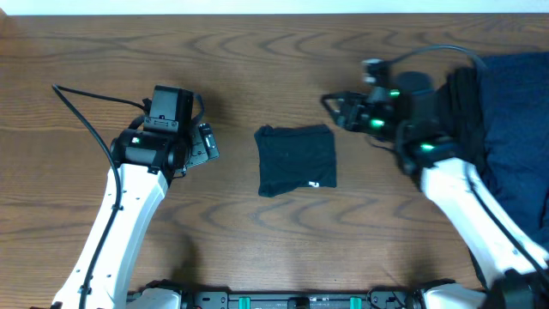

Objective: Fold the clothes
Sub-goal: 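Release the folded shirt and lift the right gripper away rightward, then reach the left gripper to the folded black shirt and grasp its edge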

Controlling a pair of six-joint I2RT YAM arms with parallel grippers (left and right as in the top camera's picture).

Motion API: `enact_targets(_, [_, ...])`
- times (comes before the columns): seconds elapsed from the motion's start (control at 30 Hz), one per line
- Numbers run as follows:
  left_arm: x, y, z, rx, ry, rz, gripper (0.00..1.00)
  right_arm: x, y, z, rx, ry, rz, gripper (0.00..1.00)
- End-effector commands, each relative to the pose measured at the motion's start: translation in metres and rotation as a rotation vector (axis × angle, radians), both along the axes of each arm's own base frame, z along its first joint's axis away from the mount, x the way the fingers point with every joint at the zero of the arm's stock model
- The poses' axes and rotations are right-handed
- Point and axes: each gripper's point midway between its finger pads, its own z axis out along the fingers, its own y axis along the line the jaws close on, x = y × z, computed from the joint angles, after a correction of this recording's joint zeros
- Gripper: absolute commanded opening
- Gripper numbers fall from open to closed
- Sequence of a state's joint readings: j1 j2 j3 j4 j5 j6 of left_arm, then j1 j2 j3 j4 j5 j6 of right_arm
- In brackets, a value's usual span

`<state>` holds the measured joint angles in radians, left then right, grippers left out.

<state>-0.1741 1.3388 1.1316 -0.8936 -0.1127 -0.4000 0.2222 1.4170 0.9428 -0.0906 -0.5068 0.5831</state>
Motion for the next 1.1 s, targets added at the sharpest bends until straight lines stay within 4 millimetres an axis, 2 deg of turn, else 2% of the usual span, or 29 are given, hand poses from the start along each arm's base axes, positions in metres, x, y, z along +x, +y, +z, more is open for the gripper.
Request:
enact_targets(0.0, [0.001,0.002,0.000,0.011,0.000,0.011,0.98,-0.003,-0.043,-0.004,-0.108,-0.015,-0.058,0.73])
enact_targets(0.1, [0.017,-0.002,0.007,-0.007,-0.073,0.012,0.98,-0.012,-0.081,-0.021,-0.161,0.091,-0.161,0.99])
enact_targets(0.13, [0.023,-0.003,0.010,-0.012,-0.100,0.012,0.98,-0.016,-0.091,-0.029,-0.169,0.134,-0.187,0.99])
enact_targets(0.23, [0.031,-0.009,0.014,-0.047,-0.134,-0.002,0.98,-0.025,-0.105,-0.042,-0.175,0.214,-0.216,0.99])
enact_targets(0.3, [0.032,-0.029,0.015,-0.149,-0.132,-0.053,0.97,-0.032,-0.109,-0.048,-0.178,0.257,-0.224,0.99])
enact_targets(0.37, [0.035,-0.053,0.015,-0.257,-0.135,-0.116,0.64,-0.037,-0.109,-0.052,-0.181,0.284,-0.222,0.99])
enact_targets(0.43, [0.037,-0.074,0.014,-0.318,-0.127,-0.172,0.38,-0.038,-0.108,-0.053,-0.182,0.291,-0.221,0.99])
enact_targets(0.53, [0.035,-0.099,-0.004,-0.320,-0.074,-0.239,0.06,-0.038,-0.108,-0.053,-0.182,0.291,-0.221,0.99])
enact_targets(0.6, [0.031,-0.115,-0.021,-0.312,-0.020,-0.280,0.06,-0.038,-0.108,-0.053,-0.182,0.291,-0.221,0.99])
enact_targets(0.73, [0.018,-0.141,-0.068,-0.272,0.123,-0.370,0.06,-0.038,-0.108,-0.053,-0.182,0.291,-0.221,0.99])
enact_targets(0.9, [0.001,-0.158,-0.117,-0.231,0.271,-0.418,0.06,-0.038,-0.108,-0.053,-0.182,0.291,-0.221,0.99])
enact_targets(1.07, [-0.013,-0.164,-0.149,-0.202,0.364,-0.435,0.06,-0.038,-0.108,-0.053,-0.182,0.291,-0.221,0.99])
